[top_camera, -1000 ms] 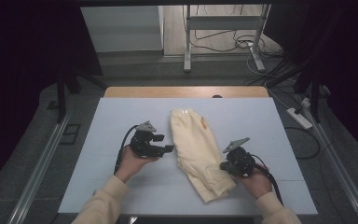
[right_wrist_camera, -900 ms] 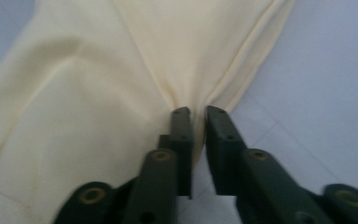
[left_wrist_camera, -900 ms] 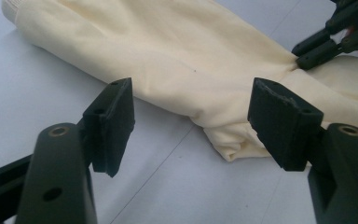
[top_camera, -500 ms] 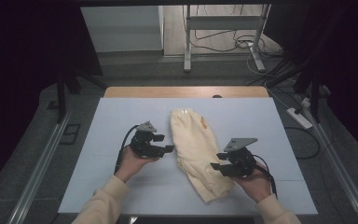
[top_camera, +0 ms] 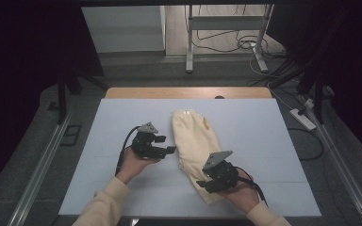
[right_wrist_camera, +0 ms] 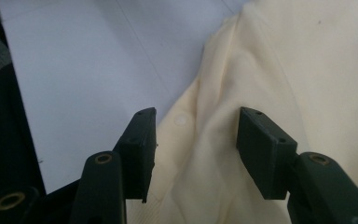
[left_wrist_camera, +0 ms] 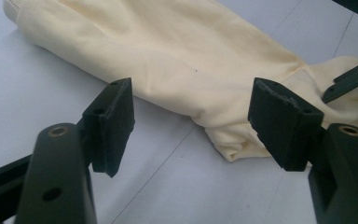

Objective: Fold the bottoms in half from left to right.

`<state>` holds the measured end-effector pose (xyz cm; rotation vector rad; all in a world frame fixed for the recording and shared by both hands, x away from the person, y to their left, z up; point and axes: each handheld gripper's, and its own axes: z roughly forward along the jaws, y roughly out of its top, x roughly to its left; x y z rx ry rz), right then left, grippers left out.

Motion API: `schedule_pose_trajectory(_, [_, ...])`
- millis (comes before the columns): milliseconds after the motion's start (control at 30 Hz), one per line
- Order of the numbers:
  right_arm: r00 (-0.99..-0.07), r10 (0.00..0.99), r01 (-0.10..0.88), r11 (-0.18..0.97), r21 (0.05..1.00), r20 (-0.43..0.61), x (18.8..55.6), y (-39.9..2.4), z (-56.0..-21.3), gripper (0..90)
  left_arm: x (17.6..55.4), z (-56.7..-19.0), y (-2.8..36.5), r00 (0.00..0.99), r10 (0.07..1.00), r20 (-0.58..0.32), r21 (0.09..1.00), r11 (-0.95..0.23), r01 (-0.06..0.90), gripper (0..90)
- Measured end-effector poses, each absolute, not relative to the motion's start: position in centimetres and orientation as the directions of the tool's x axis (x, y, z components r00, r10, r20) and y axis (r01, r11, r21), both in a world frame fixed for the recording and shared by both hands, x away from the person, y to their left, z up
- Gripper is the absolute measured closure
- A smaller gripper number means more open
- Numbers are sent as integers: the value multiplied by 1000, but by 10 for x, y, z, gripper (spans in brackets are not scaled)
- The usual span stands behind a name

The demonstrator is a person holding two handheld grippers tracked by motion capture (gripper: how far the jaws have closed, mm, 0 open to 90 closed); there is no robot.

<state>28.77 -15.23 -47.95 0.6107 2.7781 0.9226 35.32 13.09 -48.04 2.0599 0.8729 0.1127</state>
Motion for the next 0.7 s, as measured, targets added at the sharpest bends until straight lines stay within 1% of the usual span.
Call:
schedule_pose_trajectory(133, [-893,450,360,724,589,-7,293,-155,-486,468,353,-481,131,750,621,-229,751,-378,542,318])
schedule_pose_trajectory(267, [-879,477,393,740,546,-14,298,-155,-495,446,353,-481,130,750,620,-230,750,-379,542,317])
schedule_pose_trajectory(367, [-875,483,400,748,529,-22,300,-155,-499,455,353,-481,131,749,622,-230,750,-377,544,317])
schedule_pose_trajectory(567, [-872,487,398,760,514,-46,301,-155,-500,549,353,-482,131,748,622,-231,747,-379,546,317])
schedule_pose_trajectory(700, [-880,472,378,771,512,-61,302,-155,-500,663,353,-482,130,748,622,-231,748,-379,545,317])
